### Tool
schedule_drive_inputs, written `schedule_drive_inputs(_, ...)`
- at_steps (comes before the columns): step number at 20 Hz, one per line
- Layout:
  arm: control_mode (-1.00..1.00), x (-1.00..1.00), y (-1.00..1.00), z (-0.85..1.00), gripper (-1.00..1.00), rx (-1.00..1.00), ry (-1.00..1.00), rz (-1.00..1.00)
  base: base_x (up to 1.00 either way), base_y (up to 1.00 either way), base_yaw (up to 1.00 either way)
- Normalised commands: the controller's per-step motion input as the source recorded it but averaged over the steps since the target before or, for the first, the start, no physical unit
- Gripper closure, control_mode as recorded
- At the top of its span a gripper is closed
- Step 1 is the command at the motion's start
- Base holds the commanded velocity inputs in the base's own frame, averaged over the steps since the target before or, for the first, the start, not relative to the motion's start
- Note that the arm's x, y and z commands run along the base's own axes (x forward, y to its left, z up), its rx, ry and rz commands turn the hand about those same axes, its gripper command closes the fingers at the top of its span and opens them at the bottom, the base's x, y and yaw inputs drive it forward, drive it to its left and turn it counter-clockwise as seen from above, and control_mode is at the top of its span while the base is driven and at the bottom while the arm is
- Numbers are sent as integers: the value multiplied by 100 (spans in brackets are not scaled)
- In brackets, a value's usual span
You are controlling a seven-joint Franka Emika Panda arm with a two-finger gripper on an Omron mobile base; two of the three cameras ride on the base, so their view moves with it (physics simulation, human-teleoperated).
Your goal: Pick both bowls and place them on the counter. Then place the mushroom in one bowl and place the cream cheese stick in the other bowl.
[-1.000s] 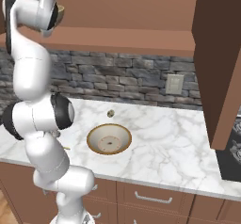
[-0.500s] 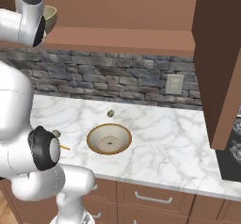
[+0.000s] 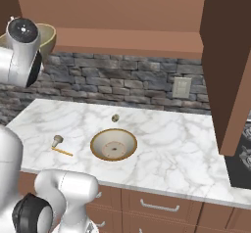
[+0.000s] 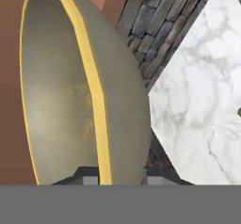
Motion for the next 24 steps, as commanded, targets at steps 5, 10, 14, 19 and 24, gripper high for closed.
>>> schedule_drive_inputs(5,-100,-92,-24,-47,100,0,1,1,0,0,0)
schedule_drive_inputs(10,-100,-60,2,-49,100,0,4,8,0,0,0)
schedule_drive_inputs(14,-100,-3,25,-57,100,0,14,18,0,0,0)
schedule_drive_inputs(19,-100,5,44,-59,100,0,16,17,0,0,0)
schedule_drive_inputs(24,-100,14,45,-56,100,0,14,14,0,0,0)
